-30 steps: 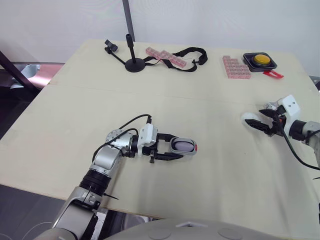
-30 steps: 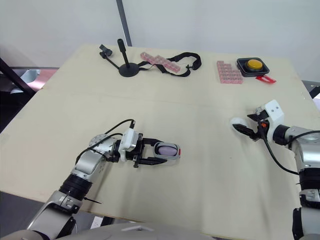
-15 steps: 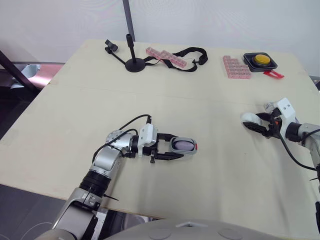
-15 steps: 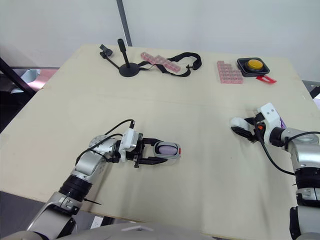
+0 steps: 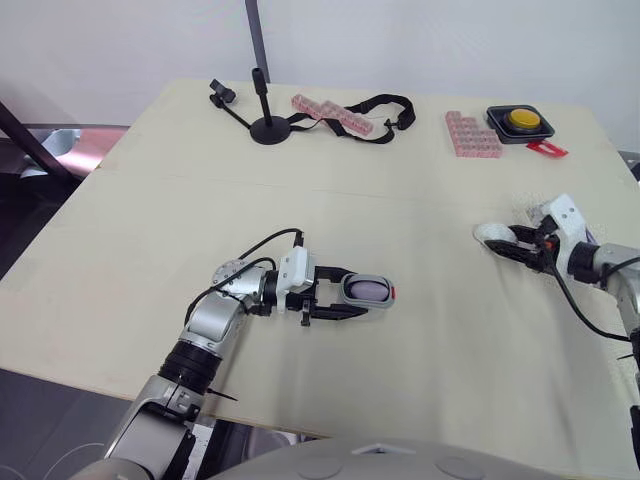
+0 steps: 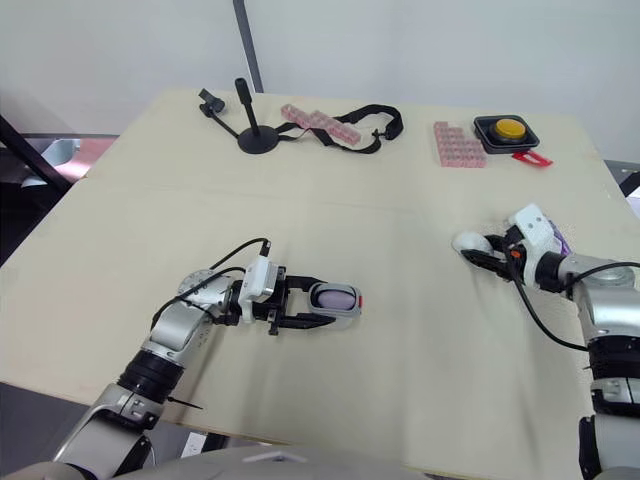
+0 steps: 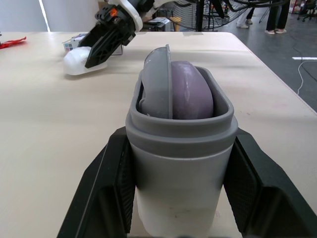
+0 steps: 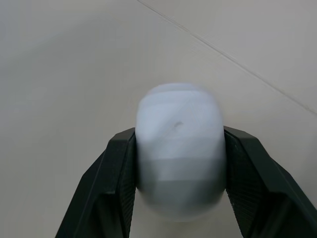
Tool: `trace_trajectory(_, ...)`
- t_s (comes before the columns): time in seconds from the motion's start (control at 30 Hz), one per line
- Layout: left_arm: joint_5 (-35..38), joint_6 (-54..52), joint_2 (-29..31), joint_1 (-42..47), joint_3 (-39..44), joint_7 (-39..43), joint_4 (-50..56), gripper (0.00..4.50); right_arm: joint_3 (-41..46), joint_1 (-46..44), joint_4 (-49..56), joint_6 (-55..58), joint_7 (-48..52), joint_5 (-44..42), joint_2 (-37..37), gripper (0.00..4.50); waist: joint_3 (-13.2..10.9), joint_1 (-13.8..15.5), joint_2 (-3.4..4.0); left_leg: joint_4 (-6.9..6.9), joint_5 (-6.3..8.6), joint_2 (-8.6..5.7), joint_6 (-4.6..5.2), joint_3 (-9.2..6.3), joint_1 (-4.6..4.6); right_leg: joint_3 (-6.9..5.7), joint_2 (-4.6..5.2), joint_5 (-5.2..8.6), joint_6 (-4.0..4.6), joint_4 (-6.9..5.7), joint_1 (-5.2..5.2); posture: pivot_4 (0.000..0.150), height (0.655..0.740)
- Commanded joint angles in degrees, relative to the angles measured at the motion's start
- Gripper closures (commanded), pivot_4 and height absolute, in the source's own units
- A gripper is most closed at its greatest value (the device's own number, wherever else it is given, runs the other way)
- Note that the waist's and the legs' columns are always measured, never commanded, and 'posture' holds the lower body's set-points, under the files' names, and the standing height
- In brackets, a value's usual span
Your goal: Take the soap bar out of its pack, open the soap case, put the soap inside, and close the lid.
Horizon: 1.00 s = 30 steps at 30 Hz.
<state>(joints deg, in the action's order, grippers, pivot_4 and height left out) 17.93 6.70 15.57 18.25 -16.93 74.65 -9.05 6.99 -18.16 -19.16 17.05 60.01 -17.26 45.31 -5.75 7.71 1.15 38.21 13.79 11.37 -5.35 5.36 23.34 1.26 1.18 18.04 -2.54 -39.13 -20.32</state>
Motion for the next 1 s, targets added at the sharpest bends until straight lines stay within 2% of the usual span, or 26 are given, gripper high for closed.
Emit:
trace_trajectory(0.03, 0.6, 0.1, 0.5, 0.3, 0.2, 0.2, 1.0, 2.61, -0.6, -0.6, 12.3, -0.8, 6.6, -3.0, 3.1, 2.55, 0.0, 0.0, 0.02, 0.0, 0.0, 0.01, 0.01, 0.0, -0.01, 0.0, -0.01, 0.0, 0.0, 0.0, 0.0, 0.15, 0.74)
trace_trajectory(0.13, 0.7, 0.2, 0.5, 0.6, 0.6, 0.2, 0.6, 2.61, -1.7, -0.7, 19.7, 1.2, 9.3, -5.2, 3.7, 2.55, 0.0, 0.0, 0.01, 0.0, 0.01, 0.05, 0.02, -0.01, -0.02, -0.01, -0.02, 0.0, -0.01, 0.0, 0.01, 0.15, 0.74)
trace_trajectory(0.33, 1.7, -0.6, 0.1, 0.4, 1.1, 0.2, 0.1, 2.61, -4.5, -0.4, 37.6, 13.0, 10.2, -13.6, 4.1, 2.55, 0.0, 0.1, 0.02, 0.0, 0.03, 0.07, 0.05, -0.01, -0.02, -0.01, 0.08, 0.0, -0.01, -0.04, -0.06, 0.15, 0.74)
trace_trajectory(0.57, 0.6, 3.6, -0.6, -0.6, 1.3, -0.2, -2.4, 2.61, -9.5, -2.4, 51.4, 26.7, 2.8, -16.9, 4.3, 2.55, 0.0, 0.1, 0.03, 0.0, 0.02, 0.07, 0.04, -0.01, -0.03, 0.13, 0.21, 0.0, -0.01, -0.01, -0.05, 0.15, 0.74)
trace_trajectory(1.0, -0.3, 6.1, -2.1, 1.7, 0.6, -0.4, -5.6, 2.61, -15.5, -10.4, 58.4, 41.3, -5.9, -21.7, 1.7, 2.55, 0.0, 0.1, 0.04, -0.03, 0.02, 0.06, 0.02, 0.03, -0.12, 0.23, 0.23, 0.01, -0.02, -0.02, -0.02, 0.15, 0.74)
